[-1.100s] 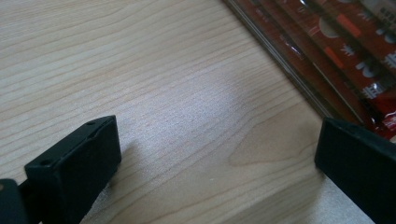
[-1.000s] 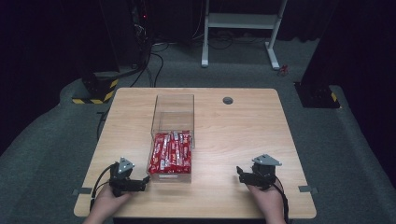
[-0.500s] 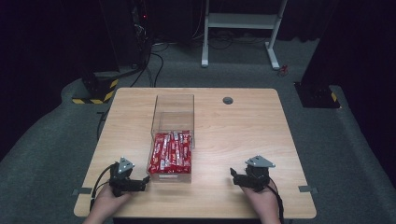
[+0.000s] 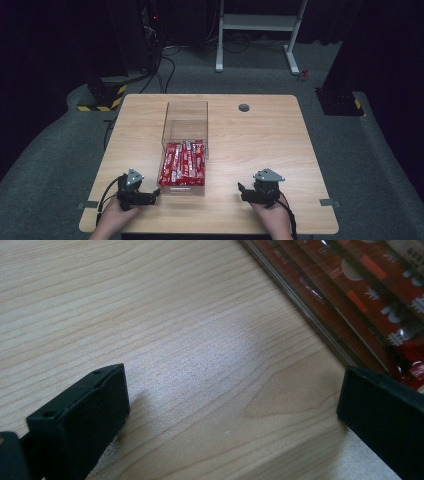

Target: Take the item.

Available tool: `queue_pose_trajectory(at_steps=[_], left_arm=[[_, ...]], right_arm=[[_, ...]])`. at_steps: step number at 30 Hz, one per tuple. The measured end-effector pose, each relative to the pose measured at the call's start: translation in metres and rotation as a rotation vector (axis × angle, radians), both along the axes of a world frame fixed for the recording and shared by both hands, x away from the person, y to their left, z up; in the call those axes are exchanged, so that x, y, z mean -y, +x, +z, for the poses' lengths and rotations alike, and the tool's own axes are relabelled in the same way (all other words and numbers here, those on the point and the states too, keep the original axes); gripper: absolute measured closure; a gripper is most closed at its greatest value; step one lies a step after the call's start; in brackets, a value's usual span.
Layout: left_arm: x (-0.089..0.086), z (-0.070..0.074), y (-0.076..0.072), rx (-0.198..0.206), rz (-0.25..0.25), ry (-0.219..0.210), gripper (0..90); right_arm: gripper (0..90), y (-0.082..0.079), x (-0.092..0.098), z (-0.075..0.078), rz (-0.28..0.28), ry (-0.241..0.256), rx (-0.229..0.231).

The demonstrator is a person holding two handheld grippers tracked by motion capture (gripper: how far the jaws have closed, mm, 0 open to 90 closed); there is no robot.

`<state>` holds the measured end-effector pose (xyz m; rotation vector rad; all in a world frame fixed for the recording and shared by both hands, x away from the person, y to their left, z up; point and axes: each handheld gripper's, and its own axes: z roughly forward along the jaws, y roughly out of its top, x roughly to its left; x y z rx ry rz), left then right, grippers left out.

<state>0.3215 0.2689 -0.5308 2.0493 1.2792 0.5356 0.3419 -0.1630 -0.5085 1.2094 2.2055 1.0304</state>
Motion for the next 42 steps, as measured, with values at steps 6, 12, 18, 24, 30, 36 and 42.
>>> queue_pose_trajectory(at_steps=[6,12,18,24,30,36,42], left_arm=[[0.0,0.0,0.0,0.0,0.0,0.0,0.6],[0.0,0.0,0.0,-0.003,-0.002,0.004,0.6],[0.0,0.0,0.0,-0.001,-0.004,0.005,0.6],[0.0,0.0,0.0,-0.001,-0.004,0.006,0.6],[0.0,0.0,0.0,-0.001,-0.004,0.005,0.6],[0.0,0.0,0.0,-0.001,-0.004,0.005,0.6],[0.0,0.0,0.0,0.0,-0.004,0.005,0.6]], right_arm=[[13.0,-0.002,-0.009,0.001,0.023,-0.003,0.015],[13.7,-0.004,-0.011,0.002,0.03,0.004,0.016],[14.1,-0.003,-0.013,0.004,0.03,0.016,0.024],[14.4,0.001,-0.021,0.013,0.045,0.03,0.037],[14.7,0.003,-0.03,0.019,0.077,0.023,0.043],[15.3,0.004,-0.034,0.026,0.083,0.035,0.046],[15.4,0.004,-0.037,0.032,0.097,0.047,0.052]])
